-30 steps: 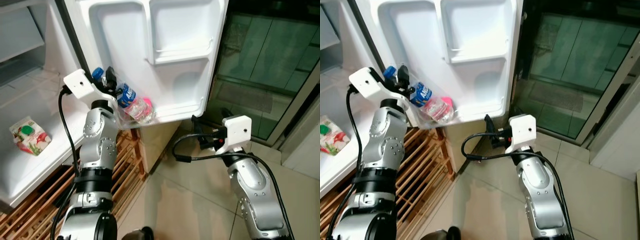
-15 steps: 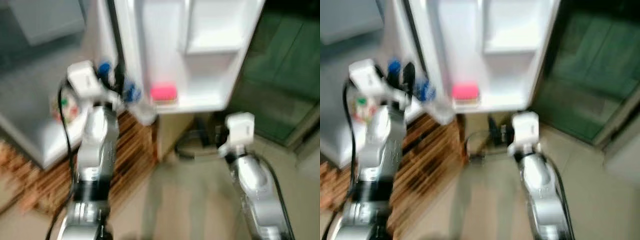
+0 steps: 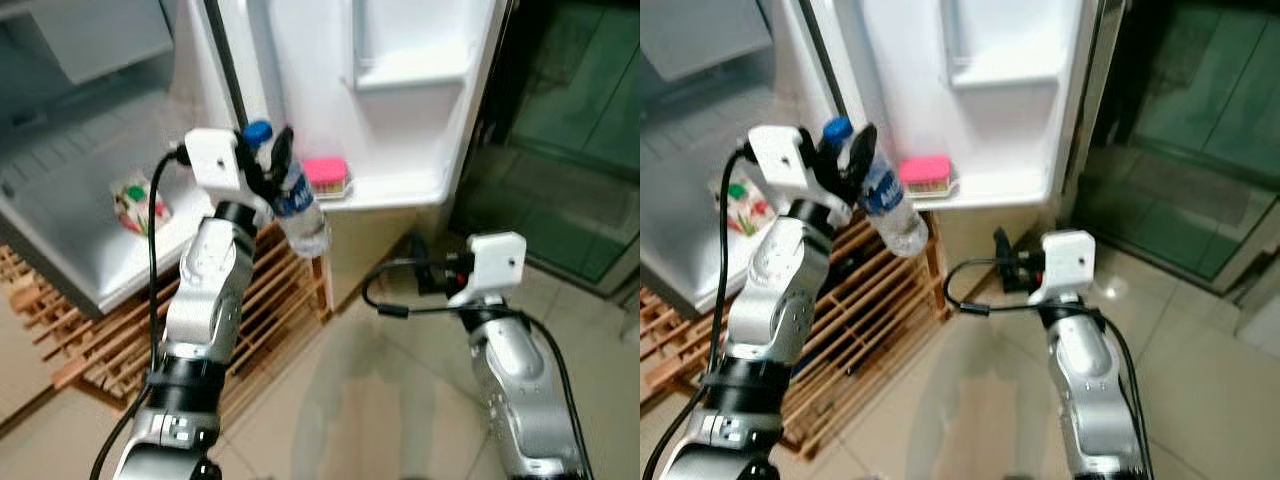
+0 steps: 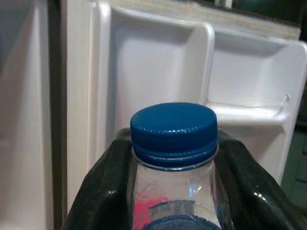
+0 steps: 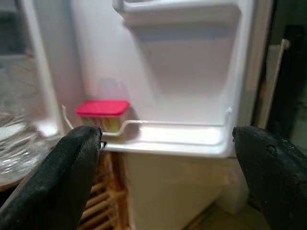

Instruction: Restocking fridge

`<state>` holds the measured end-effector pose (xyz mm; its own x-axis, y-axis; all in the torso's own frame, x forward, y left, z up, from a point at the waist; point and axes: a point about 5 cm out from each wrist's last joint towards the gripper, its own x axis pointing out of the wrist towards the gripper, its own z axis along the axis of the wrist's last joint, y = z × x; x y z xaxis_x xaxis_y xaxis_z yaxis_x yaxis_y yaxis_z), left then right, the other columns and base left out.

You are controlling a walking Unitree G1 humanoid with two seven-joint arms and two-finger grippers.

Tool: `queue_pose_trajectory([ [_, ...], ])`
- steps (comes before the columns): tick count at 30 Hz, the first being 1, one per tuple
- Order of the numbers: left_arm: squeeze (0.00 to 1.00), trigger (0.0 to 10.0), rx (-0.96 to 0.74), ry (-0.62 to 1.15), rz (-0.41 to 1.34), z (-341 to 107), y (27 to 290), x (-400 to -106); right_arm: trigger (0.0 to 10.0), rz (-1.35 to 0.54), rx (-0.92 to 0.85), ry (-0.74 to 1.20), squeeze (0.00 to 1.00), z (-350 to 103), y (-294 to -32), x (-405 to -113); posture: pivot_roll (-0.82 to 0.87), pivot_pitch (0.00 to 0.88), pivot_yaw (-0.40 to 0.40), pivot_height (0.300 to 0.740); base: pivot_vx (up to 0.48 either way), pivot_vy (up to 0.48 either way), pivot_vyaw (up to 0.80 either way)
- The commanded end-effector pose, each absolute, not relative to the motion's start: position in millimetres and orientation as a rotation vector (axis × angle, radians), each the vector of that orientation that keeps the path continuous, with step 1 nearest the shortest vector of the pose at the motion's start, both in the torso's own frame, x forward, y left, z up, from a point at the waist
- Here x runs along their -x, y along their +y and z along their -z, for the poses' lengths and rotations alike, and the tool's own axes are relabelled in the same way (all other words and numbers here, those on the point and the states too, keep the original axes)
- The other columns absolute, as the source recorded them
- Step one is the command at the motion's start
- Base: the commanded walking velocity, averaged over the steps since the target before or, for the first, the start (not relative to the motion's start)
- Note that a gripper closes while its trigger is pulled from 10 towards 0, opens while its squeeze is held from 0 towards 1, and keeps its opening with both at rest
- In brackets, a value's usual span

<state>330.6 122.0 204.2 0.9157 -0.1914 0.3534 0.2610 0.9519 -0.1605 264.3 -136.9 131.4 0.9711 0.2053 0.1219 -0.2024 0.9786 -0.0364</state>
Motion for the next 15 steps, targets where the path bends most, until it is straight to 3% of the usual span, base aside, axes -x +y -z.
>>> queue_pose_trajectory([
  [1,0.0,10.0,0.222,-0.405,0.24,-219.5,120.0,-330.0,10.0,-0.201,0.027,-0.148,0.0,-135.7,-139.5,-264.0,-0.15,0.0,0.096,0.74,0.405,-0.255,0.0],
  [15,0.0,10.0,0.255,-0.366,0.184,-213.5,127.8,-336.0,10.0,-0.216,0.025,-0.138,0.0,-133.0,-138.0,-263.8,-0.15,0.0,0.094,0.74,0.452,0.034,0.0],
])
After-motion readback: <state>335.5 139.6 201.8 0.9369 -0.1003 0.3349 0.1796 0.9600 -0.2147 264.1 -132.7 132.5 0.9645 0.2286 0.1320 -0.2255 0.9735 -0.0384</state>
